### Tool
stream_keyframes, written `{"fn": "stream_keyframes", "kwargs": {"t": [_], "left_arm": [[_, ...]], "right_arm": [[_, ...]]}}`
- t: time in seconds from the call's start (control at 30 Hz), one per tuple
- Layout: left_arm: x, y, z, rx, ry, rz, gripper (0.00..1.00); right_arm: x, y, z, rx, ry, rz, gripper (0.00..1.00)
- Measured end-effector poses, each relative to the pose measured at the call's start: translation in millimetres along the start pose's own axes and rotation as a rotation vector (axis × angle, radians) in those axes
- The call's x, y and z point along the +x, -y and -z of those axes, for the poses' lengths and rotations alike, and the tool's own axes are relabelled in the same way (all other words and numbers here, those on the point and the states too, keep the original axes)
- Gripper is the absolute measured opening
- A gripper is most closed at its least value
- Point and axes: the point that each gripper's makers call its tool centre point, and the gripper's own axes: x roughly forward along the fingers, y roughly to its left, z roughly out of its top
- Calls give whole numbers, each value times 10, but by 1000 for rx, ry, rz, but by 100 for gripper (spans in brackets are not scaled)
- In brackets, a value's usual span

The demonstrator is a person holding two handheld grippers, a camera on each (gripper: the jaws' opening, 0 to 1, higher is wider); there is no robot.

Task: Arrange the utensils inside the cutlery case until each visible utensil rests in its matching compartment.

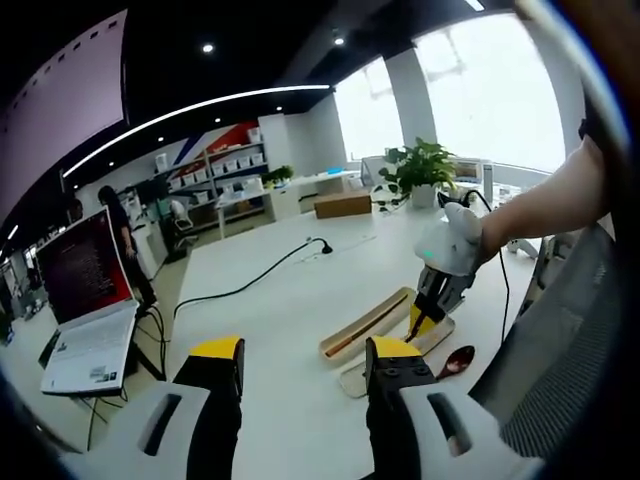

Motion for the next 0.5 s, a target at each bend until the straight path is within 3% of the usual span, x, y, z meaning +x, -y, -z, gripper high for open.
{"fn": "stream_keyframes", "kwargs": {"t": [0.23, 0.5], "left_arm": [[-12, 22, -8, 0, 1, 7, 45], [-12, 17, -10, -11, 4, 8, 46]], "right_arm": [[-76, 145, 21, -4, -3, 29, 0], [-104, 302, -35, -18, 2, 51, 0]]}}
